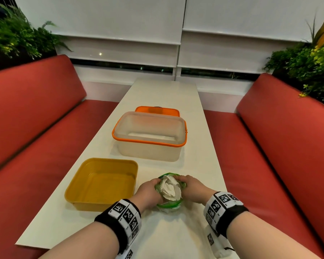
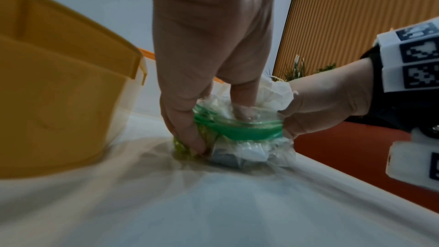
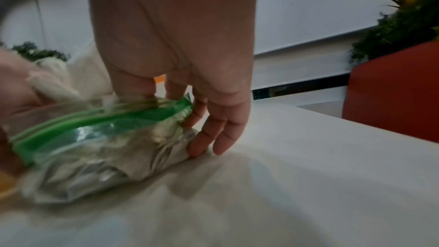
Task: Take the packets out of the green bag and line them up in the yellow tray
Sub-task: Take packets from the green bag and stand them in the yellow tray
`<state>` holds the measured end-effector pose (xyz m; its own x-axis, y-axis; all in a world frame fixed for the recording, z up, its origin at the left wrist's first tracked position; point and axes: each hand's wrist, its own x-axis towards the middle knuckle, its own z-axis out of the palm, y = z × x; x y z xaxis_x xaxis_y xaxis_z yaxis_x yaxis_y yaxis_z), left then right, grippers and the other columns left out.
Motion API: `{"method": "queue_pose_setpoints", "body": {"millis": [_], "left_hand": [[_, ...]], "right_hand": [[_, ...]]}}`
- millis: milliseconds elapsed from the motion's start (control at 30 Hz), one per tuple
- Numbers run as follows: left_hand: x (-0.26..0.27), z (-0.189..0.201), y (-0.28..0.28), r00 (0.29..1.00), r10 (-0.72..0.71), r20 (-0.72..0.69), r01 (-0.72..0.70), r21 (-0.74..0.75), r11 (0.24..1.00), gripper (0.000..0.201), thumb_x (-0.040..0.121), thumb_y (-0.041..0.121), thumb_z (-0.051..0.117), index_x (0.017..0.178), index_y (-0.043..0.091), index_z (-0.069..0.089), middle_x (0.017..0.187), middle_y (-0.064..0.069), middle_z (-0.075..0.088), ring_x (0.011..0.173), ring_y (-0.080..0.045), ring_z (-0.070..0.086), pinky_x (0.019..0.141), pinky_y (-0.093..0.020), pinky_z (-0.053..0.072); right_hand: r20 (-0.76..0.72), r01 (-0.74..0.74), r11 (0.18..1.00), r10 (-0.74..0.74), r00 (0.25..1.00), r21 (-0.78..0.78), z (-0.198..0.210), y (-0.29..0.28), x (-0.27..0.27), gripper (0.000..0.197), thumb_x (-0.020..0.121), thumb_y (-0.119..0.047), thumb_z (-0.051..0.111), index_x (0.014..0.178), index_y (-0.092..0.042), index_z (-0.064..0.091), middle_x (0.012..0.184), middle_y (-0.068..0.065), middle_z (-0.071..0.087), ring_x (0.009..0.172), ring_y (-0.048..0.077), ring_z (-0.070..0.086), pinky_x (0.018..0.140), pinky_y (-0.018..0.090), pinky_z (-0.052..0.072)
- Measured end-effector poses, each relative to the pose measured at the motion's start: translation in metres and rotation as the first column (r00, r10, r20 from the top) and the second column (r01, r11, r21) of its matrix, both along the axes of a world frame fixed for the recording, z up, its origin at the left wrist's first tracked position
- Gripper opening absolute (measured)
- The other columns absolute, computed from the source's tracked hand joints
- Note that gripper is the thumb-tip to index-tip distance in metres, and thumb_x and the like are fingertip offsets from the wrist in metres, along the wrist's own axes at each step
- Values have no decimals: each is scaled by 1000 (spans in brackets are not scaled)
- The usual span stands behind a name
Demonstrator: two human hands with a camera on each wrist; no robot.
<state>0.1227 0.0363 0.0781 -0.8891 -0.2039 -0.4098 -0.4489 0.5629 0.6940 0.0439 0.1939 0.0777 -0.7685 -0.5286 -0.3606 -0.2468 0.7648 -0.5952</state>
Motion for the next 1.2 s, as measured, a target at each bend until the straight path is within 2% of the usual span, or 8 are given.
{"method": "queue_pose_setpoints", "body": {"millis": [133, 300, 467, 600, 767, 833, 967, 1200], "left_hand": [[3, 6, -2, 999, 42, -23, -40, 60, 997, 81, 72, 19, 79, 142, 16, 39, 133, -3, 53, 119, -20, 52, 99, -28, 45], [13, 13, -6, 989, -4, -147, -7, -74, 997, 72, 72, 31, 79, 136, 21, 46, 140, -1, 40, 127, -17, 43, 103, -24, 37], [21, 12, -11, 988, -123, -97, 111, -114, 987, 71, 79, 24, 69, 143, 27, 38, 154, -3, 18, 138, -21, 30, 109, -25, 30], [18, 16, -8, 961, -272, -43, 262, -163, 951, 89, 77, 21, 70, 150, 23, 19, 155, -7, 12, 138, -23, 31, 110, -23, 29], [6, 18, -7, 955, -296, -10, 292, -131, 947, 96, 70, 14, 74, 148, 19, 18, 146, -3, 28, 129, -21, 40, 106, -25, 36], [0, 16, -10, 971, -237, -31, 238, 11, 971, 86, 68, 10, 73, 142, 19, 30, 132, -1, 44, 117, -19, 48, 96, -26, 45], [-12, 19, -10, 994, 54, -96, -22, 310, 951, 23, 85, 20, 59, 108, 19, 59, 111, -2, 60, 92, -15, 54, 73, -26, 47], [-30, 18, -3, 972, 79, -223, -80, 7, 997, 14, 85, 14, 57, 74, 23, 58, 85, 5, 60, 86, -16, 55, 69, -21, 39]], "right_hand": [[221, 191, 926, -122, 968, -326, 15, 15, 11, 36, 86, -5, 61, 119, -20, 63, 116, -5, 62, 99, 4, 59, 73, 6, 45], [-218, 190, 929, -267, 939, -318, 12, 23, 43, 14, 79, -40, 71, 88, -30, 67, 106, -12, 58, 104, 5, 53, 89, 18, 36], [-327, 246, 953, -292, 899, -176, 4, 10, 55, 27, 90, -41, 58, 106, -20, 66, 124, -1, 50, 116, 19, 48, 99, 26, 36], [-224, 240, 961, -267, 937, -139, 9, -3, 48, 30, 99, -17, 41, 123, -13, 60, 130, 8, 55, 119, 21, 51, 94, 21, 36], [96, 515, 808, -511, 854, -287, 14, -9, 41, 24, 91, -8, 42, 108, -16, 58, 90, 1, 59, 71, 11, 52, 55, 18, 38], [167, 608, 719, -590, 790, -336, 14, -11, 37, 16, 90, -9, 44, 96, -16, 58, 82, 0, 57, 68, 12, 49, 55, 21, 38], [319, 744, 559, -676, 664, -365, 13, -15, 29, 14, 87, -5, 47, 82, -17, 54, 74, 4, 54, 60, 16, 44, 47, 24, 31], [581, 859, 386, -632, 512, -337, 9, -23, 20, 19, 89, -3, 46, 101, -17, 47, 79, 5, 50, 65, 17, 44, 52, 25, 32]]}}
